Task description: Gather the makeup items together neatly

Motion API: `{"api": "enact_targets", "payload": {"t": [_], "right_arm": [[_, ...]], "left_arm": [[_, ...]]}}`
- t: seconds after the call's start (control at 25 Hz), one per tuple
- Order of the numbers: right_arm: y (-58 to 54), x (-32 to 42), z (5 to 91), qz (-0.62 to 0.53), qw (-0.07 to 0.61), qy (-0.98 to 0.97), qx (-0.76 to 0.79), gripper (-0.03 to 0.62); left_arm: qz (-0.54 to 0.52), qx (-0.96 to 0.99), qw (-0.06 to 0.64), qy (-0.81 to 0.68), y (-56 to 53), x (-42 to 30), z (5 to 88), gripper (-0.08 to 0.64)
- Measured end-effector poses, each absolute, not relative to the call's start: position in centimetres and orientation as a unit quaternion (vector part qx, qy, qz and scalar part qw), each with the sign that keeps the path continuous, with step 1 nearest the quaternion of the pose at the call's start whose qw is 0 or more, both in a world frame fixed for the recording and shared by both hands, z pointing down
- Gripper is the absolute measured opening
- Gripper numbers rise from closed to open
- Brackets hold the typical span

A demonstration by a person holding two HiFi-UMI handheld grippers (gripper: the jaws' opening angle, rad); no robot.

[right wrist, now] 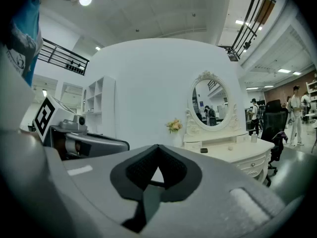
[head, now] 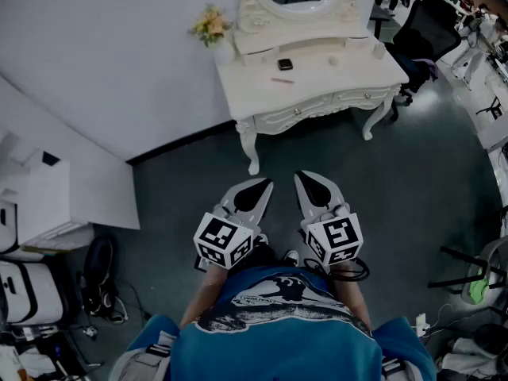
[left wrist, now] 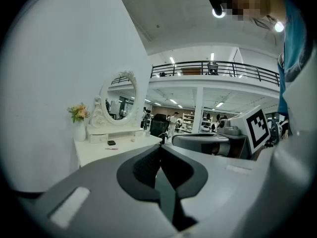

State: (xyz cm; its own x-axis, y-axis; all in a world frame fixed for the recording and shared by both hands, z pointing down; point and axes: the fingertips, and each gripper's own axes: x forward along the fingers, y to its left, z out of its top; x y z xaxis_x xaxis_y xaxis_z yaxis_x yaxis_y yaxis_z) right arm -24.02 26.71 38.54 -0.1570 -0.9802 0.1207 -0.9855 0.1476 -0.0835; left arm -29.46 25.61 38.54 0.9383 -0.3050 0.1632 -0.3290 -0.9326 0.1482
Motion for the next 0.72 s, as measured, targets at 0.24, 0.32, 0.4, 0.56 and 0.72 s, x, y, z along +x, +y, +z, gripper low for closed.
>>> {"api": "enact_targets", "payload": {"t": [0.24,0.32,0.4,0.56,0.72], "right_arm": [[27.2,-24.1,38.7,0.064,0.015,-0.758,0.649,0.002],[27.5,-24.2,38.6,0.053,0.022,-0.76,0.648,0.003],[27.7,-24.1,38.8,0.045,0.035,-0.76,0.647,0.003],[28.6,-23.7,39.4,0.048,0.046,-0.761,0.645,0.003],[29.7,-22.8,40.2,0.054,0.051,-0.763,0.642,0.003]], "left_arm": [[0.071,0.98,0.087,-0.164,26.1,-29.6,38.8,0.012],[0.073,0.98,0.088,-0.163,26.3,-29.5,39.0,0.012],[0.075,0.979,0.088,-0.165,26.5,-29.3,39.1,0.012],[0.078,0.979,0.089,-0.168,27.1,-28.7,39.2,0.012],[0.079,0.978,0.09,-0.17,27.9,-27.8,39.6,0.012]]}}
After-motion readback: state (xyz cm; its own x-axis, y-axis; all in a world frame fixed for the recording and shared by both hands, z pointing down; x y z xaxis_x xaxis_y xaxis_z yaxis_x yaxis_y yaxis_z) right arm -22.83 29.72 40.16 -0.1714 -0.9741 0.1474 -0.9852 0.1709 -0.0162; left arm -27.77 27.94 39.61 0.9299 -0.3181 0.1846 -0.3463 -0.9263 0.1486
